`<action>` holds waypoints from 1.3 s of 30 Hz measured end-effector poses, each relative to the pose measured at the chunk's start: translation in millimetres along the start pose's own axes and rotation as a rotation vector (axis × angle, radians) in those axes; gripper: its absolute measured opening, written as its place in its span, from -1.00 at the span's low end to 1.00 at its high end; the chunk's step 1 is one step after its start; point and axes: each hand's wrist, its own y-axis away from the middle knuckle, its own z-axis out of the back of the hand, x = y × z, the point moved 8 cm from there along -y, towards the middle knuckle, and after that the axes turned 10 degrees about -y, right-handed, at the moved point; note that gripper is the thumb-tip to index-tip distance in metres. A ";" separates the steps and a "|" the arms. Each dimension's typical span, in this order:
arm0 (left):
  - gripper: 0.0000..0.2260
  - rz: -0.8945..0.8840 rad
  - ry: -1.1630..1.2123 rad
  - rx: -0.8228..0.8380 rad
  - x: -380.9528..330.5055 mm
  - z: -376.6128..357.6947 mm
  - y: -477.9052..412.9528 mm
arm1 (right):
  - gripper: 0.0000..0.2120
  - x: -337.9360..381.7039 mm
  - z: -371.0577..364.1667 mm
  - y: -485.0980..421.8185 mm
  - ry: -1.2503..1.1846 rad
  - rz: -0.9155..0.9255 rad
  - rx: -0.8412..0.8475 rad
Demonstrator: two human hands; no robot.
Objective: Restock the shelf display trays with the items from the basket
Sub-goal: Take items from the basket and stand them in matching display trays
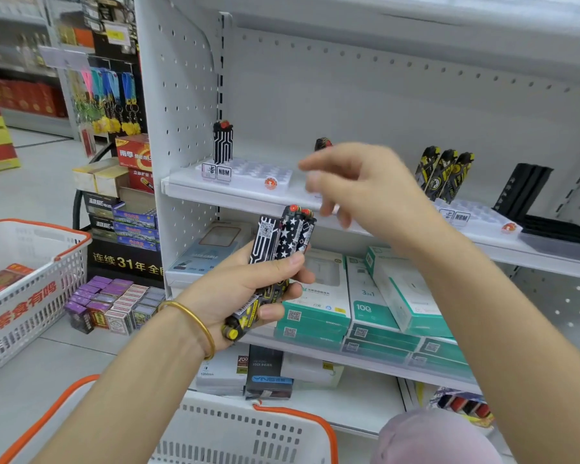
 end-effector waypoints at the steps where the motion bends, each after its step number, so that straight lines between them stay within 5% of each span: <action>1: -0.72 -0.006 0.010 0.003 -1.6 -0.7 0.7 | -0.80 -5.1 -12.5 7.8 -0.076 -0.090 0.128; 4: -0.76 -0.025 0.039 -0.008 -5.4 -0.4 2.6 | -0.81 -19.7 -26.7 15.9 -0.163 -0.170 0.270; 11: -0.56 -0.011 0.082 -0.060 -5.4 9.7 1.2 | -0.75 -35.9 -14.7 14.8 -0.411 -0.196 0.193; 24: -0.68 -0.082 0.050 -0.214 -23.5 38.1 7.0 | -0.80 6.6 -19.5 -22.0 -0.538 -0.008 -0.034; 33: -0.61 -0.126 -0.040 -0.286 -32.0 67.7 15.2 | -0.79 5.4 -42.2 -122.1 -0.065 0.018 -0.125; 39: -0.48 -0.122 -0.014 -0.265 -31.8 70.3 12.6 | -0.79 -6.9 -52.5 -137.8 0.002 0.000 -0.101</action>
